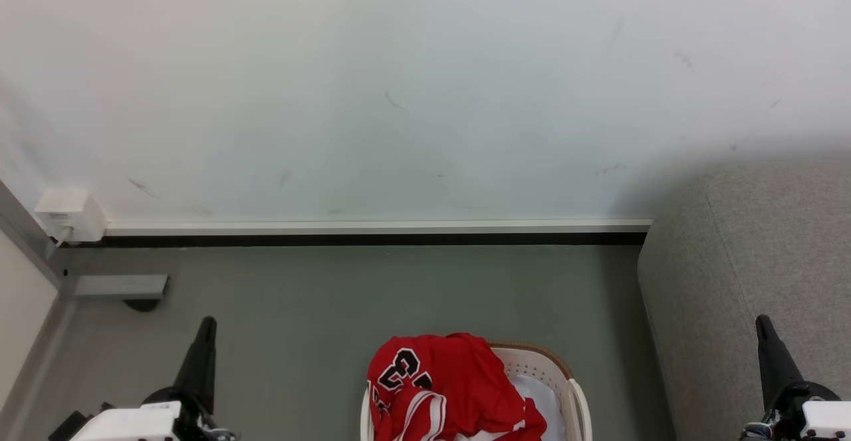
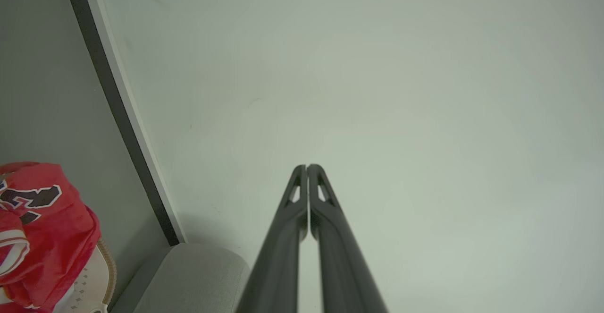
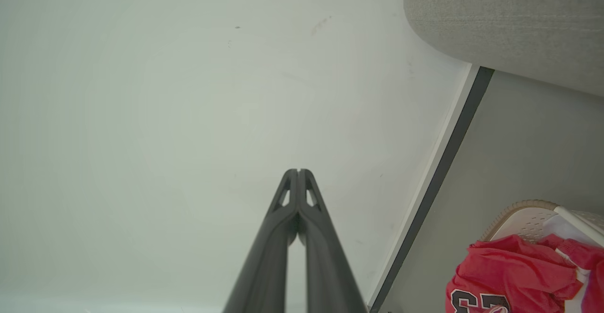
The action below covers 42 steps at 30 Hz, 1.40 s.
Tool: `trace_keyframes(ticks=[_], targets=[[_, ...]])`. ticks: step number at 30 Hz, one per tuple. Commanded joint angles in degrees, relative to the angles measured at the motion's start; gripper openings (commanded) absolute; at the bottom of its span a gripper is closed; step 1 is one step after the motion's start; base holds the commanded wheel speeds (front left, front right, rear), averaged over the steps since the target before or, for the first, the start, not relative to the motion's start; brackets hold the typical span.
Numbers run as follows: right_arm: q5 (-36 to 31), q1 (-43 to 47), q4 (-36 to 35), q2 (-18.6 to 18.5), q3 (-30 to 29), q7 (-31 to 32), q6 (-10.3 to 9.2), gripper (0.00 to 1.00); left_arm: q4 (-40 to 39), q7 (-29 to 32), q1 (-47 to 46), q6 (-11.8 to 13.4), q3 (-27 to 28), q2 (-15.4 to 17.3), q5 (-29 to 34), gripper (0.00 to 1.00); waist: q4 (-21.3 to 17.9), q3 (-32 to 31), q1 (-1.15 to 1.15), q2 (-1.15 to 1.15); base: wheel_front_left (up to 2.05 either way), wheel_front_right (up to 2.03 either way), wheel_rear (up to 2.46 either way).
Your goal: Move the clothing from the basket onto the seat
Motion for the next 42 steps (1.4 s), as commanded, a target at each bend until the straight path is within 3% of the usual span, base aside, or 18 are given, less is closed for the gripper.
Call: trace_keyframes(ticks=[1, 42], targets=[[-0.4, -1.0, -0.2, 0.0, -0.1, 0.0, -0.18, 0.00, -0.2, 0.1, -0.5, 0.1, 0.0, 0.3, -0.8, 0.00, 0.0, 0.0, 0.00, 0.00, 0.00, 0.00, 0.00], [-0.4, -1.0, -0.2, 0.0, -0.1, 0.0, -0.18, 0.00, -0.2, 0.1, -0.5, 0.1, 0.0, 0.3, -0.8, 0.00, 0.0, 0.0, 0.00, 0.00, 0.00, 0.00, 0.00]])
